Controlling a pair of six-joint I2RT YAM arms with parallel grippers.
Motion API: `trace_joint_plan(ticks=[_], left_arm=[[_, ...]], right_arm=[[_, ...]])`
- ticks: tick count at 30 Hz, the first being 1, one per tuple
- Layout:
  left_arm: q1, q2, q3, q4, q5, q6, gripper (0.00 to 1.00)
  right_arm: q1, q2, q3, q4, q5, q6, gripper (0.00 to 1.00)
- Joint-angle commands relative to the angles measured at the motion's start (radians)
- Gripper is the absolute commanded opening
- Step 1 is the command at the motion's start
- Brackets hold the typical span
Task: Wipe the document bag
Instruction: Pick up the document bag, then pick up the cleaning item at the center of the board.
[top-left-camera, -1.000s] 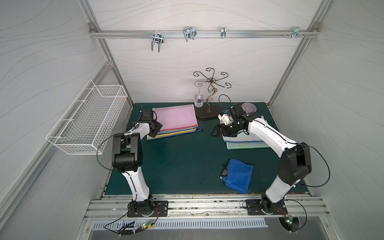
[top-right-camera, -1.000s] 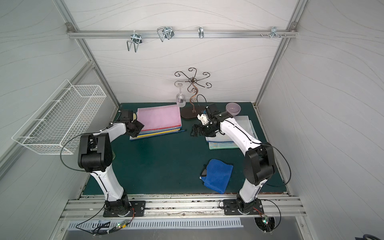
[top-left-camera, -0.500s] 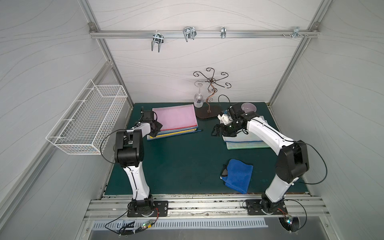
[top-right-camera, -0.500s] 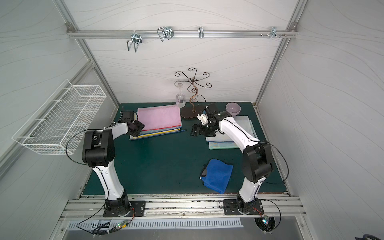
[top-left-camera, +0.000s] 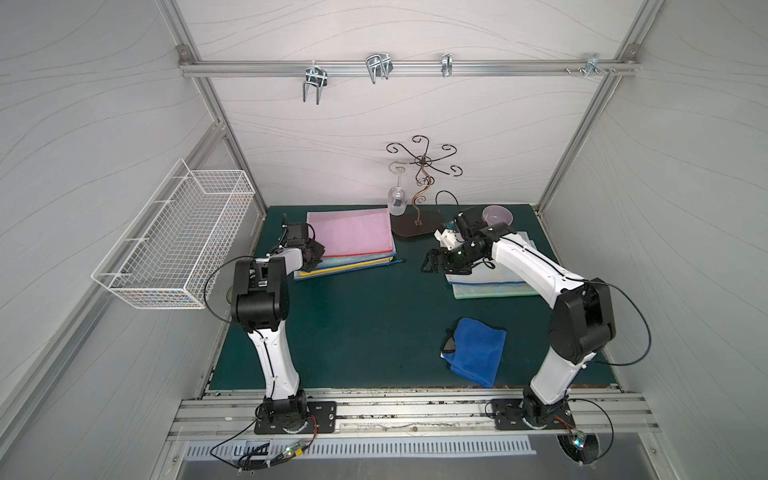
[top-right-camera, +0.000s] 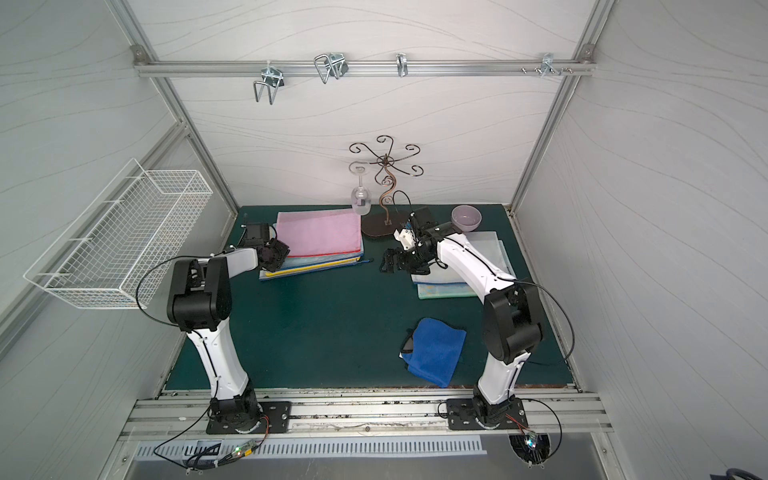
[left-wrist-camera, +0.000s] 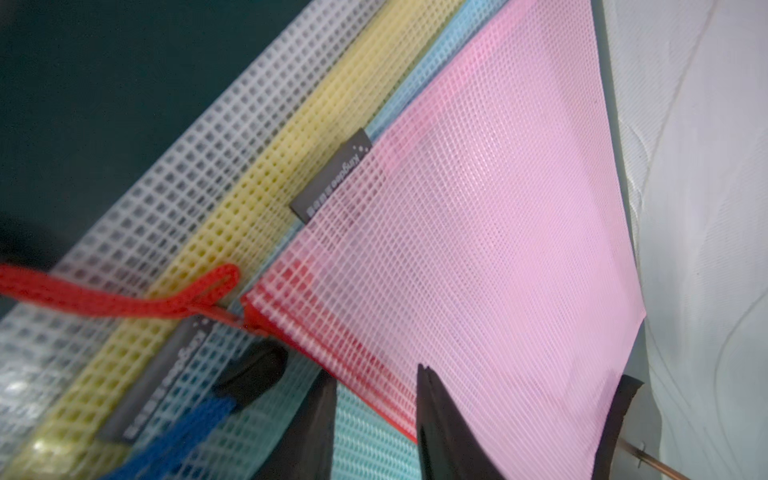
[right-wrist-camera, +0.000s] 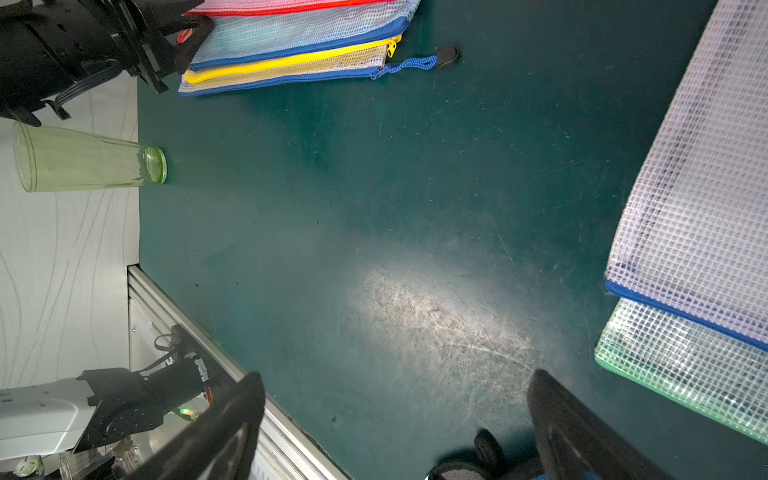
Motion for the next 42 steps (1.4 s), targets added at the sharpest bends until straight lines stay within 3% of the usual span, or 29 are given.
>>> trace_joint_plan(ticks=[1,5,8,15,22,32,42], left_arm=[[0.005,0.032,0.000,0.063,0.019,-0.009,0.28],[0.005,0.050,0.000,0.087,0.032,-0.014,0.17],[0.005,0.054,0.003,0.103,0.041,-0.012,0.01],[0.006,0.001,-0.012,0.143,0.082,-0.002,0.00],[0.006,-0.154,-0.104,0.149,0.098,0.019,0.00],[-0.053,-0.565,-0.430,-0.007,0.061,-0.016,0.00],[-0.338,-1.130,-0.720,-0.442,-0.128,-0.211,0.00]], right_arm=[[0.005,0.019,0.017,0.011,-0.014,0.011,0.99],[0.013,0.021,0.018,0.014,-0.013,0.010,0.99],[0.019,0.017,0.020,0.014,-0.008,0.008,0.99],[0.028,0.003,0.017,0.005,0.000,0.002,0.99],[0.035,-0.005,0.017,-0.001,-0.010,-0.011,0.99],[0.047,-0.019,0.001,-0.064,-0.014,-0.018,0.99],[0.109,-0.053,-0.110,-0.217,0.078,-0.012,0.99]])
